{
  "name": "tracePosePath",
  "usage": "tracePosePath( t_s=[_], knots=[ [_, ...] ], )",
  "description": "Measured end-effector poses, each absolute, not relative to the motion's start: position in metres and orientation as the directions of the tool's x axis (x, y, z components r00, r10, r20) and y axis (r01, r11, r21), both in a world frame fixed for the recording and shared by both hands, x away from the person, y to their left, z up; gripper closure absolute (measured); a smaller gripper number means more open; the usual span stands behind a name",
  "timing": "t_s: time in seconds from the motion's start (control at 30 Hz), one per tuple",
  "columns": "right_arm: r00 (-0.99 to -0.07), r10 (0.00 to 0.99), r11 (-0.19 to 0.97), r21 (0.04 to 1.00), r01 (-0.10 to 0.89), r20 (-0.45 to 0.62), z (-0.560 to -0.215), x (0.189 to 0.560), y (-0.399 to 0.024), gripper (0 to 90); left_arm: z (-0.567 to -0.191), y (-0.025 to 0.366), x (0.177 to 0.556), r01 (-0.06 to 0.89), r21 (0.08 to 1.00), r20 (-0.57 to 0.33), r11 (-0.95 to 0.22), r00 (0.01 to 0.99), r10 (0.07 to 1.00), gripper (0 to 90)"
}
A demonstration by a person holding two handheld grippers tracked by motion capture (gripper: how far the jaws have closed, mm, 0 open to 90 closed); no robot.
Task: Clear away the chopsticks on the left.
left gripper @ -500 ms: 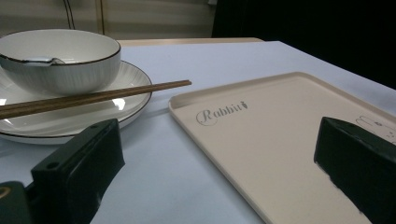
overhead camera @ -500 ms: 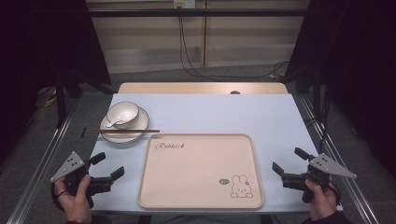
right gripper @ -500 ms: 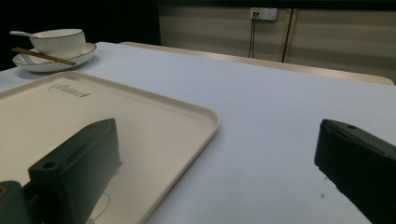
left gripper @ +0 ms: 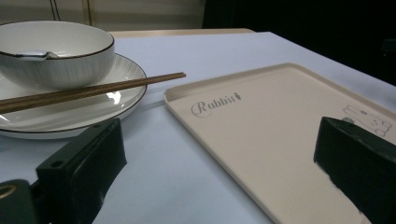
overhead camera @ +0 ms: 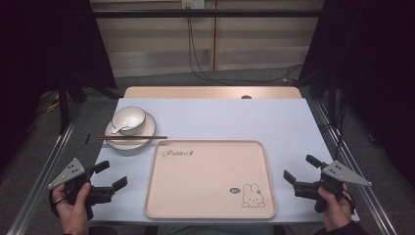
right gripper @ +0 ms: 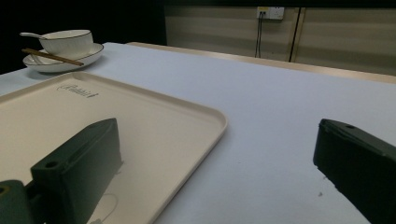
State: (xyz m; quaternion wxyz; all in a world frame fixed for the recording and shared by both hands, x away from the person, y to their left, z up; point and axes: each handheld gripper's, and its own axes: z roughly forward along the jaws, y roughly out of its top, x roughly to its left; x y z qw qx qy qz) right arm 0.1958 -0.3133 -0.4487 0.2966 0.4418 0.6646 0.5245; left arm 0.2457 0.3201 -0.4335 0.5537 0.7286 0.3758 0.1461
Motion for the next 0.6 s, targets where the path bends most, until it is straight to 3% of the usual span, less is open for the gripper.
tracePosePath(
  t_s=[0.23, 0.43, 0.6],
  knots=[
    [-0.440, 0.896, 0.063, 0.960, 0.273, 0.066, -0.449, 0.195, -0.312, 0.5, -0.424, 0.337, 0.258, 0.374, 0.910, -0.156, -0.178, 0.708, 0.689, 3.8],
    [-0.447, 0.892, 0.067, 0.959, 0.275, 0.066, -0.449, 0.196, -0.312, 0.5, -0.422, 0.353, 0.276, 0.422, 0.884, -0.201, -0.200, 0.730, 0.654, 4.6],
    [-0.468, 0.880, 0.062, 0.959, 0.276, 0.077, -0.450, 0.195, -0.311, 0.5, -0.423, 0.363, 0.293, 0.398, 0.890, -0.169, -0.224, 0.743, 0.648, 6.2]
  ],
)
